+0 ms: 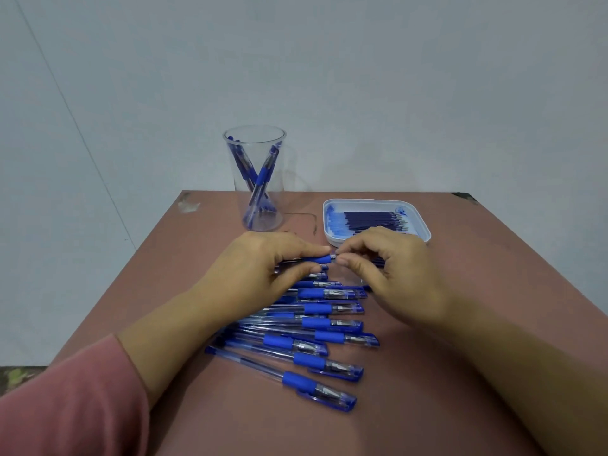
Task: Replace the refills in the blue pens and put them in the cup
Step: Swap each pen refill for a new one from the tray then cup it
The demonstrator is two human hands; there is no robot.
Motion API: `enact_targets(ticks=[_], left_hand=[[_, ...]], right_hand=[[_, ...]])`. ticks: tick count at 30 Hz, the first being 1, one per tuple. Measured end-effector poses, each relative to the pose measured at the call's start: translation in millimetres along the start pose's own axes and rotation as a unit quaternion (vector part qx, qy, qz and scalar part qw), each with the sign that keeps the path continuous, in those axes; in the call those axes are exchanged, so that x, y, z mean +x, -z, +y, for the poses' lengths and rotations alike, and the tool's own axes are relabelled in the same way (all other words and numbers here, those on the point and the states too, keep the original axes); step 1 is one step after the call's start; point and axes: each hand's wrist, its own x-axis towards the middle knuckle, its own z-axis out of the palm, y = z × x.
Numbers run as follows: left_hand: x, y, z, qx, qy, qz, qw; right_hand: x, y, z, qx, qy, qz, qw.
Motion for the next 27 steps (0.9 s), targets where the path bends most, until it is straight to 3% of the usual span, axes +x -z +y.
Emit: enact_targets(ticks=[5, 10, 15, 27], left_hand=[[0, 0, 0, -0.006, 0.004, 0.005, 1.000], [1, 2, 0, 0.019, -0.010, 0.011, 1.000], [1, 3, 1, 0.035, -0.017, 0.011, 0.999], [0, 3, 2, 0.044, -0.020, 0.009, 0.999]], right_hand=[[1, 0, -1, 0.000, 0.021, -0.007, 1.000], [1, 4, -3, 0.039, -0.013, -0.009, 0.999], [1, 6, -4, 0.008, 0.028, -0.003, 1.000], [0, 9, -9, 0.045, -0.025, -0.010, 0.999]])
